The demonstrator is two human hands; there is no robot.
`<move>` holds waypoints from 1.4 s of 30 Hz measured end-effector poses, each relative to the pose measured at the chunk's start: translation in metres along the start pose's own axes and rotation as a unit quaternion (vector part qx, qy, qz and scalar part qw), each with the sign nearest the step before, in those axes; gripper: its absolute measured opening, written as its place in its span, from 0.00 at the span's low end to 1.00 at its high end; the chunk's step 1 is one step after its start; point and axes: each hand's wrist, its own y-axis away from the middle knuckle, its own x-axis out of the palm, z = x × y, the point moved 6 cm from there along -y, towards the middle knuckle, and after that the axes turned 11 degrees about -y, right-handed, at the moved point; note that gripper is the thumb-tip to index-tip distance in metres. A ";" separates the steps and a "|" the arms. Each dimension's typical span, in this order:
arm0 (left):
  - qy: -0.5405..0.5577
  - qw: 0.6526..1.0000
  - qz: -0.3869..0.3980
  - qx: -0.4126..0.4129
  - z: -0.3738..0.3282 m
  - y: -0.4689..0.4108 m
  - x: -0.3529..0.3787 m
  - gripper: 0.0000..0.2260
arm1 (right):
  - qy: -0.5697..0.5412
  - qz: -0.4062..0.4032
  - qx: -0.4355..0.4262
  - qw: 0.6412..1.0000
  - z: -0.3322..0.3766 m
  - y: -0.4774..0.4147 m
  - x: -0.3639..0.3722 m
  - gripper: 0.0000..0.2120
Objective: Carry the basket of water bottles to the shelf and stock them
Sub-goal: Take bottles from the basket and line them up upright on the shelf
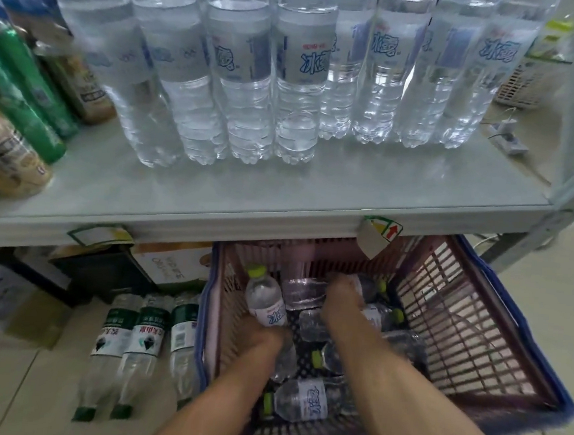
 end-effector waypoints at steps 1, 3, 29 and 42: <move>-0.006 1.000 -0.004 0.007 0.001 0.000 0.000 0.24 | -0.007 0.018 0.015 1.000 0.005 -0.004 0.003 0.20; -0.027 0.999 -0.019 0.012 0.001 0.007 -0.004 0.24 | 0.015 0.044 0.040 0.998 0.016 -0.011 0.006 0.25; -0.119 0.991 -0.006 0.068 0.000 0.021 -0.006 0.29 | 0.364 0.128 -0.061 0.920 -0.051 -0.004 -0.033 0.21; -0.209 0.970 -0.023 0.124 0.001 0.029 0.003 0.26 | 0.473 0.194 -0.244 0.824 -0.073 0.019 -0.016 0.19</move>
